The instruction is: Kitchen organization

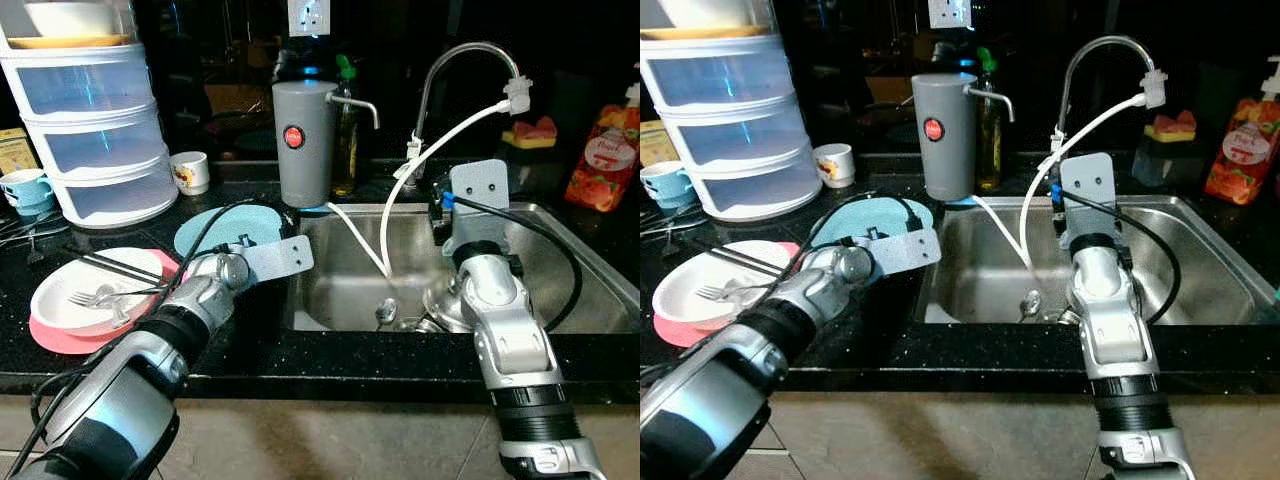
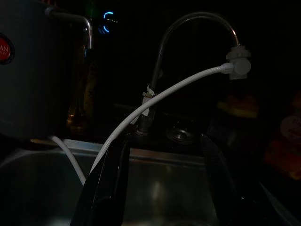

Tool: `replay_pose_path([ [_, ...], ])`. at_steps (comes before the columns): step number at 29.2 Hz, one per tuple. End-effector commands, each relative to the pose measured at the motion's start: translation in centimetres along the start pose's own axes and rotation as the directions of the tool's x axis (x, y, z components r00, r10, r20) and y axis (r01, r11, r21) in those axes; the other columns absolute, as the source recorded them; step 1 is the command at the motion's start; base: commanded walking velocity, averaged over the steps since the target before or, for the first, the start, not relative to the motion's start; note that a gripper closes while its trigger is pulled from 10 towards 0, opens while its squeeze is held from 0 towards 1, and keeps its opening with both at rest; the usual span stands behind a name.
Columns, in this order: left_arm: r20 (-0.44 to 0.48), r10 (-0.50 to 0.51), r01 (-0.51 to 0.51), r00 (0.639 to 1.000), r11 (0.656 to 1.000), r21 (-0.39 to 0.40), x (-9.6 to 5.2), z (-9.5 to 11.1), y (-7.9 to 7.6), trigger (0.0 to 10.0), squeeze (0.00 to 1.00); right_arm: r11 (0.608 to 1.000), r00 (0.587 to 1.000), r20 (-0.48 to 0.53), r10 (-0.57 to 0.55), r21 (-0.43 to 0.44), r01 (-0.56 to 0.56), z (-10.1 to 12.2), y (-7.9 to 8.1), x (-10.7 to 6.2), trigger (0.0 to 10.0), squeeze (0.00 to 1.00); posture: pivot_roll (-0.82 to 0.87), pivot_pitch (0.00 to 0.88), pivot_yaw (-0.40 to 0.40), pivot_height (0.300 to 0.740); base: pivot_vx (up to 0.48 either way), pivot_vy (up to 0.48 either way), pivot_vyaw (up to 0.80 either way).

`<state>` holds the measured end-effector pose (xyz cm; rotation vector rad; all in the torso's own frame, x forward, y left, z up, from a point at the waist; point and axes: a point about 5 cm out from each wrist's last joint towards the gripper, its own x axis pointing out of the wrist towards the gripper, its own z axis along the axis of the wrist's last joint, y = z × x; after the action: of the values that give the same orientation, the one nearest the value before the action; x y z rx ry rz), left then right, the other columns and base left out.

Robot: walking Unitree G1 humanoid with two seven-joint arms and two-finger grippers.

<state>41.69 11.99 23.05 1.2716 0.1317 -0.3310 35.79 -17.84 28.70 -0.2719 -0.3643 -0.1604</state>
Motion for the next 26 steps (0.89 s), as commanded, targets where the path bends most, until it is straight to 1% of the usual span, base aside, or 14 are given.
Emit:
replay_pose_path([
  [1, -0.049, -0.015, 0.016, 0.999, 1.000, 0.005, 0.3, -0.7, -0.6, 10.0, 0.00, 1.000, 1.000, 0.016, -0.002, 0.023, 0.002, 0.6, 0.0, -0.3, 10.0, 0.00, -0.01, 0.042, 0.005, 0.740, 0.000, 0.000, 0.00],
  [4, -0.061, -0.007, 0.008, 0.998, 1.000, 0.011, 0.4, -0.8, -0.7, 10.0, 0.00, 1.000, 1.000, 0.020, -0.003, 0.026, 0.003, 0.8, -0.1, -0.3, 10.0, 0.00, -0.01, 0.043, 0.004, 0.740, 0.000, 0.000, 0.00],
  [5, -0.069, 0.003, -0.001, 0.998, 0.999, 0.034, 0.5, -0.9, -0.7, 9.4, 0.00, 1.000, 1.000, 0.022, -0.006, 0.027, 0.006, 0.9, -0.1, -0.3, 10.0, 0.00, -0.01, 0.043, 0.005, 0.740, 0.000, 0.000, 0.00],
  [6, -0.069, 0.003, -0.001, 0.998, 0.999, 0.034, 0.5, -0.9, -0.7, 9.4, 0.00, 1.000, 1.000, 0.022, -0.006, 0.027, 0.006, 0.9, -0.1, -0.3, 10.0, 0.00, -0.01, 0.043, 0.005, 0.740, 0.000, 0.000, 0.00],
  [7, -0.076, 0.017, -0.012, 0.997, 0.998, 0.063, 0.5, -1.2, -0.9, 4.2, 0.00, 1.000, 1.000, 0.024, -0.010, 0.030, 0.009, 1.0, -0.1, -0.3, 10.0, 0.00, -0.01, 0.043, 0.005, 0.740, 0.000, 0.000, 0.00],
  [8, -0.079, 0.026, -0.018, 0.997, 0.995, 0.103, 0.6, -1.4, -1.1, 0.0, 0.00, 0.999, 1.000, 0.027, -0.012, 0.031, 0.012, 1.0, -0.2, -0.3, 10.0, 0.00, -0.01, 0.043, 0.005, 0.740, 0.000, 0.000, 0.00],
  [9, -0.073, 0.027, -0.017, 0.997, 0.992, 0.126, 0.6, -1.5, -1.4, 0.0, 0.00, 0.999, 0.999, 0.029, -0.016, 0.033, 0.015, 1.1, -0.3, -0.3, 10.0, 0.00, -0.01, 0.043, 0.005, 0.740, 0.000, 0.000, 0.00],
  [11, -0.059, 0.028, -0.020, 0.998, 0.990, 0.139, 0.7, -1.5, -1.7, 0.0, 0.00, 0.999, 0.999, 0.033, -0.022, 0.034, 0.021, 1.2, -0.4, -0.4, 10.0, 0.00, -0.02, 0.044, 0.013, 0.740, 0.000, 0.000, 0.00],
  [17, -0.044, 0.049, -0.043, 0.998, 0.992, 0.120, 0.7, -1.5, -1.9, 0.0, 0.00, 0.999, 0.999, 0.034, -0.042, 0.034, 0.041, 1.3, -0.9, -0.5, 10.0, 0.00, -0.02, 0.043, 0.016, 0.740, 0.000, 0.000, 0.00],
  [21, -0.036, 0.071, -0.066, 0.997, 0.990, 0.124, 0.7, -1.4, -1.9, 0.0, 0.00, 0.998, 0.998, 0.034, -0.045, 0.035, 0.044, 1.4, -1.0, -0.5, 10.0, 0.00, -0.02, 0.040, 0.013, 0.740, 0.000, 0.000, 0.00],
  [24, -0.021, 0.119, -0.115, 0.993, 0.984, 0.133, 0.7, -1.3, -1.5, 0.0, 0.00, 0.998, 0.998, 0.036, -0.047, 0.038, 0.046, 1.5, -1.1, -0.4, 10.0, 0.00, -0.01, 0.038, 0.009, 0.740, 0.000, 0.000, 0.00],
  [25, -0.021, 0.119, -0.115, 0.993, 0.984, 0.133, 0.7, -1.3, -1.5, 0.0, 0.00, 0.998, 0.998, 0.036, -0.047, 0.038, 0.046, 1.5, -1.1, -0.4, 10.0, 0.00, -0.01, 0.038, 0.009, 0.740, 0.000, 0.000, 0.00],
  [26, -0.005, 0.159, -0.157, 0.987, 0.977, 0.142, 0.7, -1.1, -1.1, 0.0, 0.00, 0.998, 0.998, 0.038, -0.045, 0.041, 0.044, 1.5, -1.0, -0.4, 10.0, 0.00, -0.01, 0.038, 0.007, 0.740, 0.000, 0.000, 0.00],
])
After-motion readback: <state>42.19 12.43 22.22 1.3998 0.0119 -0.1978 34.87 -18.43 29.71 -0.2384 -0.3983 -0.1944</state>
